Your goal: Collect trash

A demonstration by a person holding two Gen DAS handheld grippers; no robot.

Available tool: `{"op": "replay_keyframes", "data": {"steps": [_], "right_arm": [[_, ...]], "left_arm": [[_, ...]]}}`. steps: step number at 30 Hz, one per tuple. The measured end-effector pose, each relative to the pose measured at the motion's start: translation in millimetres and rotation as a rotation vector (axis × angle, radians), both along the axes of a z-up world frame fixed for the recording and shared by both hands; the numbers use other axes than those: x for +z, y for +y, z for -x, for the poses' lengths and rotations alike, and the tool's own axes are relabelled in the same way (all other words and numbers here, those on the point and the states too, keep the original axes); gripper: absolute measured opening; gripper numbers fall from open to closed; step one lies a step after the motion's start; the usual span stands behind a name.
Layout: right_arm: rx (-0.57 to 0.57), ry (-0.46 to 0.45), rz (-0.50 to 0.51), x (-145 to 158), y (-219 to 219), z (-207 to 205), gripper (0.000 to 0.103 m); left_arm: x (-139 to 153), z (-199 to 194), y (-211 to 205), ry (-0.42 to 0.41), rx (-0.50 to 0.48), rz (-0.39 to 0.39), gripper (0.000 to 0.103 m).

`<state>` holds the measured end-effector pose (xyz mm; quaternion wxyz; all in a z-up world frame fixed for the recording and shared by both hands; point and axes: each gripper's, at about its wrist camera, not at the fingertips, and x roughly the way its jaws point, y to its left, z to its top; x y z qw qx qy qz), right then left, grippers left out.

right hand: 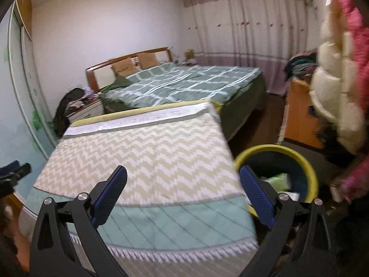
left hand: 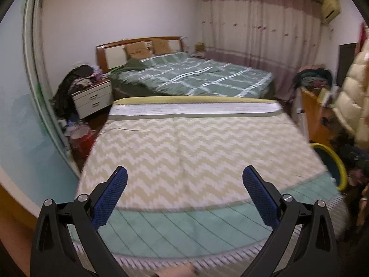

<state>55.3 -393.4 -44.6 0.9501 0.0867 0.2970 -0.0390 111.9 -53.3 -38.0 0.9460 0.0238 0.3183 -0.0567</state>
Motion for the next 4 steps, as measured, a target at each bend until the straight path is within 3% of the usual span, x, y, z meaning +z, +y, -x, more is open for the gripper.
{"op": "replay_keyframes", "data": {"steps": [3, 4], "right_arm": [[0.044, 0.04, 0.037, -16, 10, -51, 0.096], [0.044, 0.04, 0.037, -16, 10, -51, 0.096]], "left_arm": [[-22, -50, 11, 0.038, 0.073, -0.015, 0.098], [-29, -63, 15, 0.056, 0.087, -0.017, 0.098]]}}
